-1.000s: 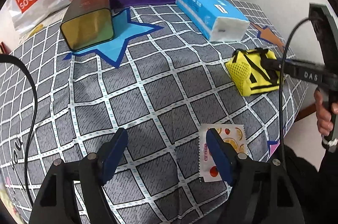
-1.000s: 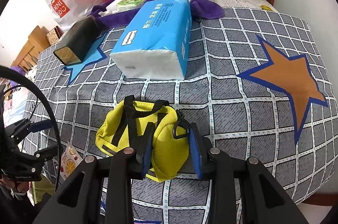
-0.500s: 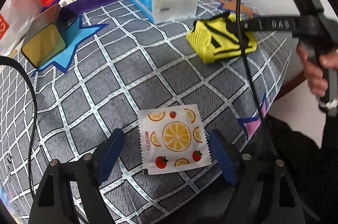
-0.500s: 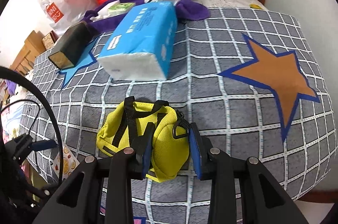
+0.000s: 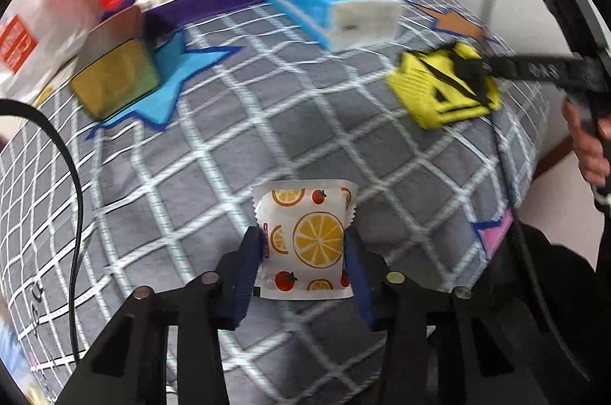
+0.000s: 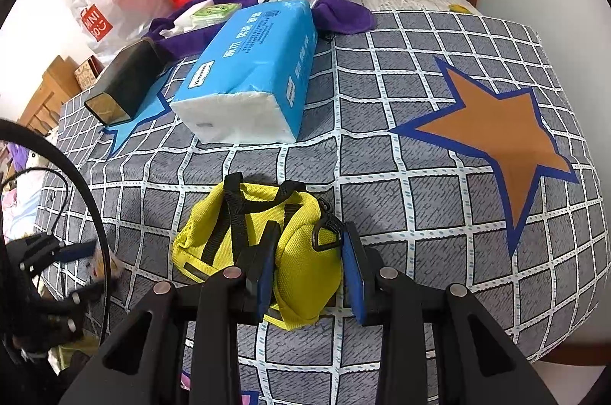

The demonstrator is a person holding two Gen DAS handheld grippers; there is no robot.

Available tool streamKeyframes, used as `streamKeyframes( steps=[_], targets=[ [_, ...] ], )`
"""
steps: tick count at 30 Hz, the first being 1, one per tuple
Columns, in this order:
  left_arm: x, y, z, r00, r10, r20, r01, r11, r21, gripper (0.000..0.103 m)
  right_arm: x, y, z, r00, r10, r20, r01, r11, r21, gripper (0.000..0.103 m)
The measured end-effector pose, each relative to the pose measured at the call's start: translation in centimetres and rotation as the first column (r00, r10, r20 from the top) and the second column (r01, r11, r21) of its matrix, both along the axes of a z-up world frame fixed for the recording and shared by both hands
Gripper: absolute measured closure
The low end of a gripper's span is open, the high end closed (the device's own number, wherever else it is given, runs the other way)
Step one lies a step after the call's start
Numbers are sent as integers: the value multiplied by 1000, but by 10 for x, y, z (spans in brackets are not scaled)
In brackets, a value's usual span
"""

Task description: Organize soft objects

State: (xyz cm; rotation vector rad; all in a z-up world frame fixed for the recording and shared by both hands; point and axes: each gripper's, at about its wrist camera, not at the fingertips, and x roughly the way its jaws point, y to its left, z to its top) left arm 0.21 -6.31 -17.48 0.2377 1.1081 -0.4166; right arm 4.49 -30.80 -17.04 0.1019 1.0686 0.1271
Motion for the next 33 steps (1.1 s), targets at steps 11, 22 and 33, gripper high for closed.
streamKeyframes(
  steps=[11,22,33],
  targets=[
    [33,47,20,993,118,-9,-118,984,-132,78,4,11,7,999,36,22,-37,999,37,72],
    [60,59,46,985,170,36,-162,973,-166,78,8,14,31,996,63,69,-71,991,117,73],
    [93,70,72,974,212,82,-195,964,-182,78,27,23,65,989,87,122,-101,989,110,73]
  ],
)
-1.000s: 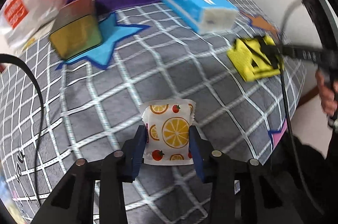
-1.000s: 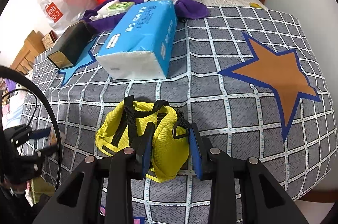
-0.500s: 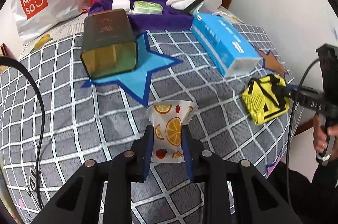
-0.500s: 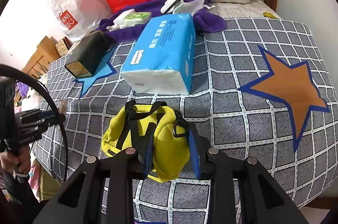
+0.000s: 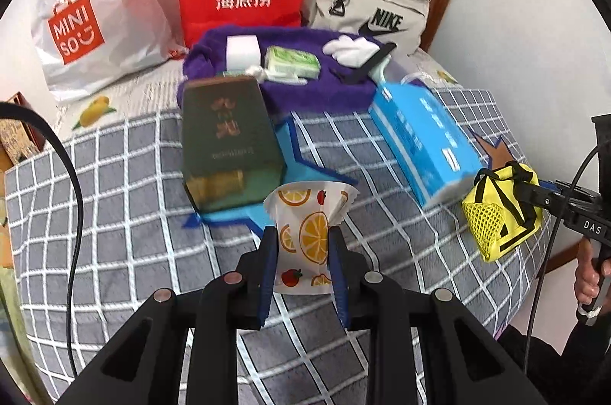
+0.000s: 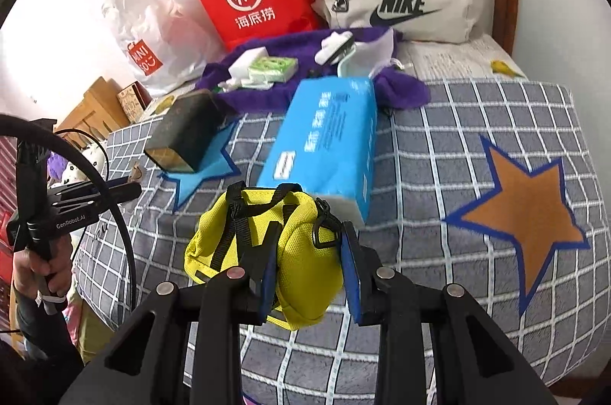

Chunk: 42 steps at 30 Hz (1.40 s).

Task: Organize soft objects
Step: 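Carry the orange packet in the left tool while the right tool carries the yellow bag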

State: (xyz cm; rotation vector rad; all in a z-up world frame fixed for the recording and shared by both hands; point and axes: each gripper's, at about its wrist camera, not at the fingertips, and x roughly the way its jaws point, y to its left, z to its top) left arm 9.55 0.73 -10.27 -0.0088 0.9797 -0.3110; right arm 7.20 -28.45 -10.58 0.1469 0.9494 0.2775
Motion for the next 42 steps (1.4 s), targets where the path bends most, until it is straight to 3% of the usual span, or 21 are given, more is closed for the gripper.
streamKeyframes(
  steps=[17,25,42],
  targets=[
    [37,27,39,985,130,113,-132,991,12,78,53,7,25,999,-1,43,1,1000,-20,73],
    [56,31,54,973,145,179,-154,987,39,78,85,11,33,998,-6,59,9,999,-41,73],
    [94,38,54,961,196,193,-202,979,10,78,141,7,44,995,-51,91,55,998,-41,73]
  ],
)
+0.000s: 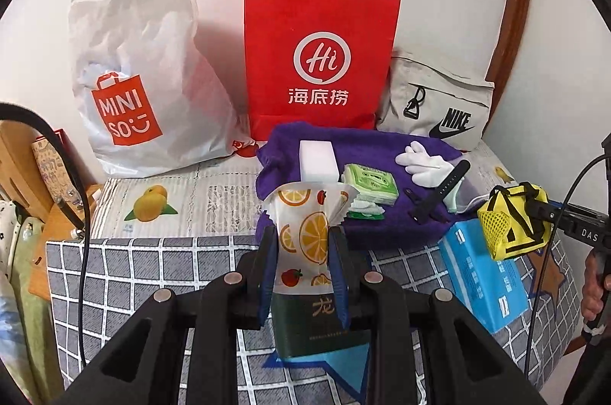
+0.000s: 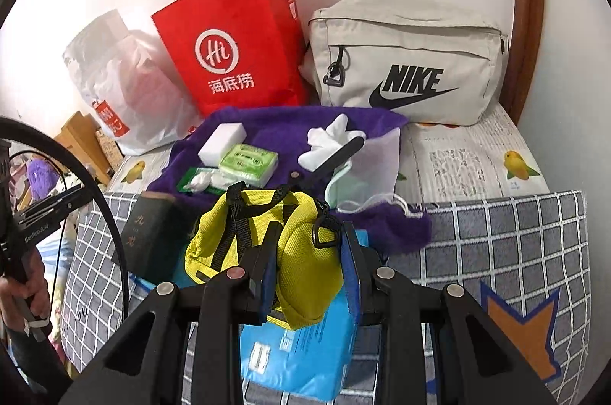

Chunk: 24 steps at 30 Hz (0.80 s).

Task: Organize soft objects
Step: 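Carry the orange packet in the left tool while the right tool carries the yellow bag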

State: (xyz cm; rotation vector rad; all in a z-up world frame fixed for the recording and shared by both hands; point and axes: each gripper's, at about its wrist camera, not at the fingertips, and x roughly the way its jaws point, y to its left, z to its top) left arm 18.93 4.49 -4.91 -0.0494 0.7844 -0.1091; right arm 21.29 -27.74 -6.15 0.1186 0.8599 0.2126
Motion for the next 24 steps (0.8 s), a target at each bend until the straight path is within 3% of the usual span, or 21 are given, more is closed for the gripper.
streamKeyframes(
  steps=[6,12,19,24],
  targets=[
    [20,0,-5,1000,7,-19,-7,1000,7,78,21,2,-2,1000,-3,2,3,1000,-4,73],
    [40,10,-17,998,5,-64,-9,998,-61,78,50,8,-15,1000,-13,-17,13,1000,-4,73],
    [58,4,-22,997,-7,-83,3,999,-47,78,89,24,-26,999,-6,-41,6,1000,7,73],
    [71,-3,-26,995,-28,-94,24,999,-46,78,119,50,-37,996,46,-81,-49,998,-43,73]
  ],
)
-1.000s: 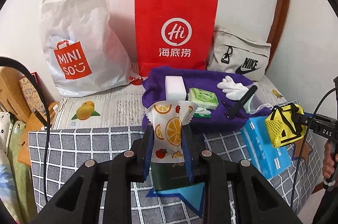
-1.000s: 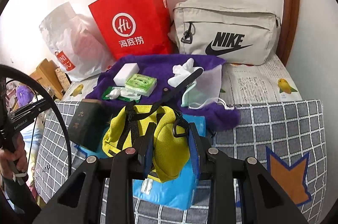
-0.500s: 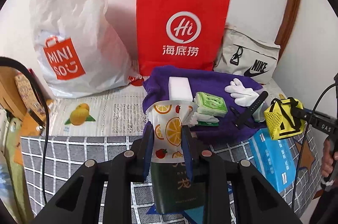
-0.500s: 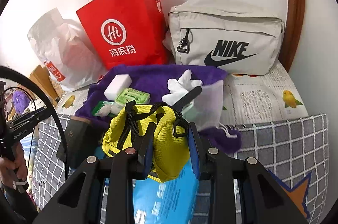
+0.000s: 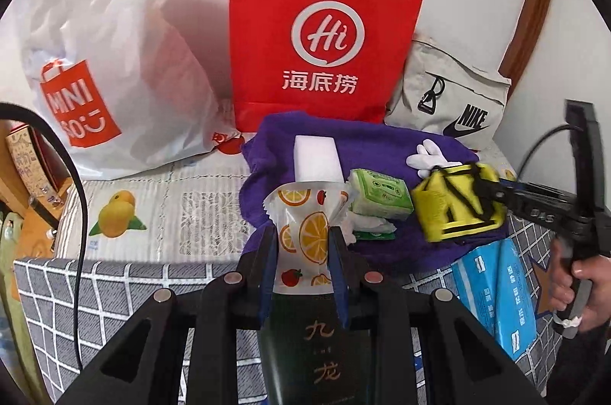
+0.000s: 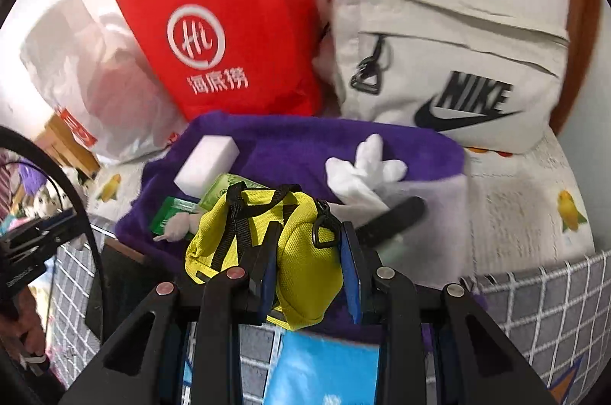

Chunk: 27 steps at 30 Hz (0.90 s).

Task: Organize soft objects
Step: 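Carry the orange packet in the left tool while the right tool carries the yellow bag, then lower the orange packet onto the towel with the left tool while the right tool sets down the yellow bag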

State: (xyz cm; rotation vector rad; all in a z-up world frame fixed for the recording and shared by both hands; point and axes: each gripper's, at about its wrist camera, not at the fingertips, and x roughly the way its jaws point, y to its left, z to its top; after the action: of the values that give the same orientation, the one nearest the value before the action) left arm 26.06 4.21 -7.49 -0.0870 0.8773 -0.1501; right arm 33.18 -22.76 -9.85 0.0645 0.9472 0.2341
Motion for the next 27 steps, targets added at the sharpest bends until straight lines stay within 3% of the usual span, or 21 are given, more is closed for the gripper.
streamKeyframes(
  steps=[11,13,16,23,27],
  targets=[
    [32,-8,-14,998,-24,-53,21,998,-63,78,33,16,-30,994,28,-103,-31,999,-23,70],
    [38,-8,-17,998,-24,-64,19,996,-82,78,33,12,-29,994,25,-104,-26,1000,-14,60],
    [45,-11,-19,997,-20,-72,14,997,-80,78,30,7,-24,996,11,-83,-13,1000,-17,46],
    [65,-13,-29,994,6,-112,-18,994,-104,78,10,-1,6,1000,22,-11,-21,1000,19,46],
    [74,-18,-38,990,11,-143,-22,997,-78,77,-12,-5,16,999,35,15,-35,999,16,46]
  ],
)
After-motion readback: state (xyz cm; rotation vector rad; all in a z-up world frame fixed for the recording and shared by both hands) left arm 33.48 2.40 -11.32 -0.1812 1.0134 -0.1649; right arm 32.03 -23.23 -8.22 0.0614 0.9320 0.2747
